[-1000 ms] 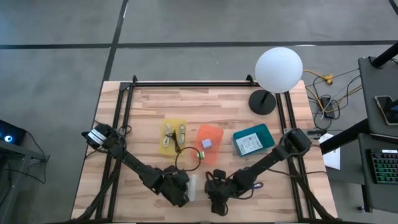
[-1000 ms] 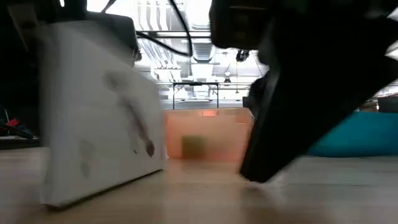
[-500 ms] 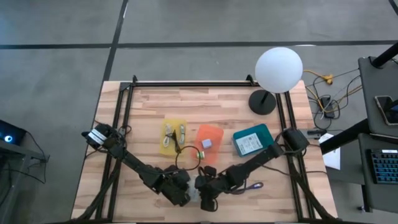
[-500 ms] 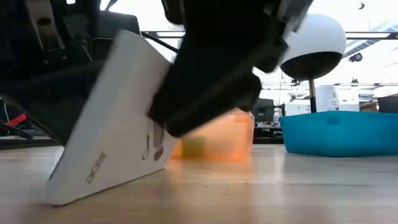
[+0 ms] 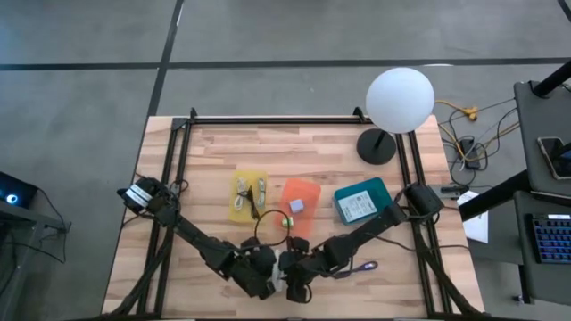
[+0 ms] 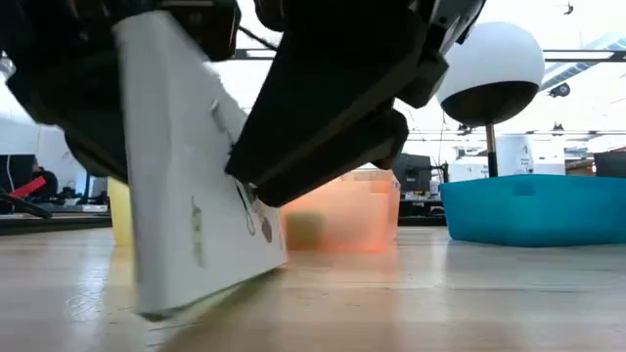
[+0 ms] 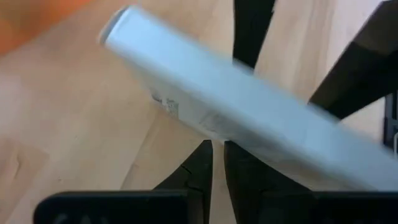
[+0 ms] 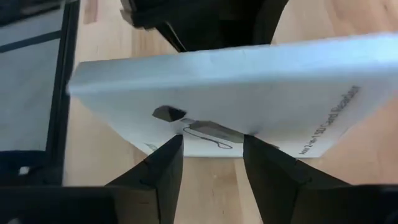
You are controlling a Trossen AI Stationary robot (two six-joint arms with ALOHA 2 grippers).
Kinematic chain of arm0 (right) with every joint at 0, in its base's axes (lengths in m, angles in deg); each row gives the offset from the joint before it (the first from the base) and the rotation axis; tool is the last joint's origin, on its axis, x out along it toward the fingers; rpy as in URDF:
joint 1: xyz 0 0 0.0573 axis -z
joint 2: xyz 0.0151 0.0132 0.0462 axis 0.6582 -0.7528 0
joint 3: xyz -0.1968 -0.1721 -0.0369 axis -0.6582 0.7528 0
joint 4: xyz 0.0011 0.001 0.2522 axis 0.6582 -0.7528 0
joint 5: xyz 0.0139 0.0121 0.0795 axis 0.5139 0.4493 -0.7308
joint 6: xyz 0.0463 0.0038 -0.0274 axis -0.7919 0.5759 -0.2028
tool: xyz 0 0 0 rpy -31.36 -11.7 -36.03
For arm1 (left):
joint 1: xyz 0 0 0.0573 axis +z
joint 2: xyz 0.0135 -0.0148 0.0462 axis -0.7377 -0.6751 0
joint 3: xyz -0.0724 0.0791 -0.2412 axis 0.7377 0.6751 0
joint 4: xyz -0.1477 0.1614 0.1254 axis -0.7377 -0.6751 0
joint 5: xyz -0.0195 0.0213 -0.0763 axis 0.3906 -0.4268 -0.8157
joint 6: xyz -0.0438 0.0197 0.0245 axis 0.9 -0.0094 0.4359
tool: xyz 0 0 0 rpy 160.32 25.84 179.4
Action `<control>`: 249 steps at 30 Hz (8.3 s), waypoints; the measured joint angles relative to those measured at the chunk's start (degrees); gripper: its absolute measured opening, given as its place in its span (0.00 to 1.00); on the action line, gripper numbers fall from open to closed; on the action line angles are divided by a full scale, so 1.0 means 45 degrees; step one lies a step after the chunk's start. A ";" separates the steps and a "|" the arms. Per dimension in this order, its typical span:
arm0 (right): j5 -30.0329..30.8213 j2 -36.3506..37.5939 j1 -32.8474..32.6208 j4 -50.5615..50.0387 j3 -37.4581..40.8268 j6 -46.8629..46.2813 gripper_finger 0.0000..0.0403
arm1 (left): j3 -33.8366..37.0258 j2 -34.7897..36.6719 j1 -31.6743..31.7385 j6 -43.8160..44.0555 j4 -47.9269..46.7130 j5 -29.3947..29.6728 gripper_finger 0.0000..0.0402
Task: Pick and place items into bin
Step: Put the white card reader box into the blue bin, then put the top white card reader box into the blue bin, then adjust the blue bin on the table
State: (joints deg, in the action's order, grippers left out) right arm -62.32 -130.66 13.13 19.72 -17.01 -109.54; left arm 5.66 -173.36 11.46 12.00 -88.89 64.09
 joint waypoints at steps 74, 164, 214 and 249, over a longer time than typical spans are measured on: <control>0.3496 0.3431 -0.3025 -1.1286 0.1744 -0.7513 0.48 | -0.5167 0.0340 0.3641 -1.2015 -0.4590 -0.0639 0.07; 0.7281 0.1236 -0.0263 -1.7047 -0.3993 -1.3931 0.06 | -0.2273 0.1146 0.1001 -0.3465 -1.3235 0.4301 0.07; 0.3341 1.0336 0.1282 -1.1307 0.8344 0.5451 0.13 | -0.2028 0.1389 0.1753 0.3342 -0.7533 0.1467 0.08; 0.0822 1.0113 0.1979 -1.0524 0.6916 -0.6359 0.35 | -0.2455 0.1898 0.2798 -0.0810 -0.7664 0.0340 0.32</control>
State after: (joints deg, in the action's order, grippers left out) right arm -58.62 -85.15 22.04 -27.64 14.11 -138.16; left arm -5.39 -164.82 24.05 8.35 -123.38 65.62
